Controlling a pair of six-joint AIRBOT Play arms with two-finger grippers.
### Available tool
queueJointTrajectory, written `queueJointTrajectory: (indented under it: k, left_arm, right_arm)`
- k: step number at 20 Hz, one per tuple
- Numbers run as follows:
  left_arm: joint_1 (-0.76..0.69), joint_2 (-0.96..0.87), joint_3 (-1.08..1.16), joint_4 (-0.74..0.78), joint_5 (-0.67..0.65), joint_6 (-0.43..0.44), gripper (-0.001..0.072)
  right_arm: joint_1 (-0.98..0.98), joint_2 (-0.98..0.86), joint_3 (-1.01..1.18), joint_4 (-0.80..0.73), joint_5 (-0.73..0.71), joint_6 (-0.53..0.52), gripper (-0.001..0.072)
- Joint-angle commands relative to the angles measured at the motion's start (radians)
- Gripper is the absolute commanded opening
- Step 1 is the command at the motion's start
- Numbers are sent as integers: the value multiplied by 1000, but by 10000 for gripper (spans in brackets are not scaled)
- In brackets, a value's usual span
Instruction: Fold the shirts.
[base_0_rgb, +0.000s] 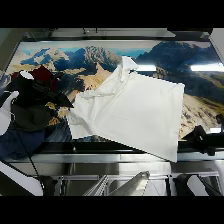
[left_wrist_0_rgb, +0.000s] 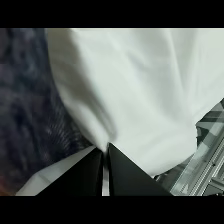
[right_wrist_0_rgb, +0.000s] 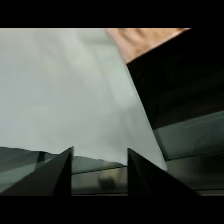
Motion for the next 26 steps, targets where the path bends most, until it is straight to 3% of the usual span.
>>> queueJointTrajectory:
  k: [1,3,5,13,19,22,23,24,26]
  left_arm:
    - [6,3,1,-1,-9,-4,28]
    - [6,3,1,-1,-9,-4,28]
    - [6,3,1,0,-10,-3,28]
    - [24,3,1,0,-14,-3,28]
    - [41,3,1,-1,-17,-3,28]
    - [40,3,1,-2,-16,-3,28]
    - [40,3,1,-2,-15,-3,28]
    - [40,3,1,-2,-16,-3,28]
    - [41,3,1,-2,-19,-5,28]
  right_arm:
    - [-3,10,-124,-45,-68,16,250]
    - [-2,11,-174,-19,-103,-13,284]
    - [-2,9,-179,-12,-113,-17,384]
    - [-2,-142,-180,-18,-136,-28,384]
    - [-2,-177,-180,142,-139,-193,360]
    - [-1,-188,-180,157,-146,-203,359]
    - [3,-196,-180,163,-145,-203,268]
    - [11,-203,-180,168,-142,-203,119]
    - [46,-210,-180,177,-133,-204,15]
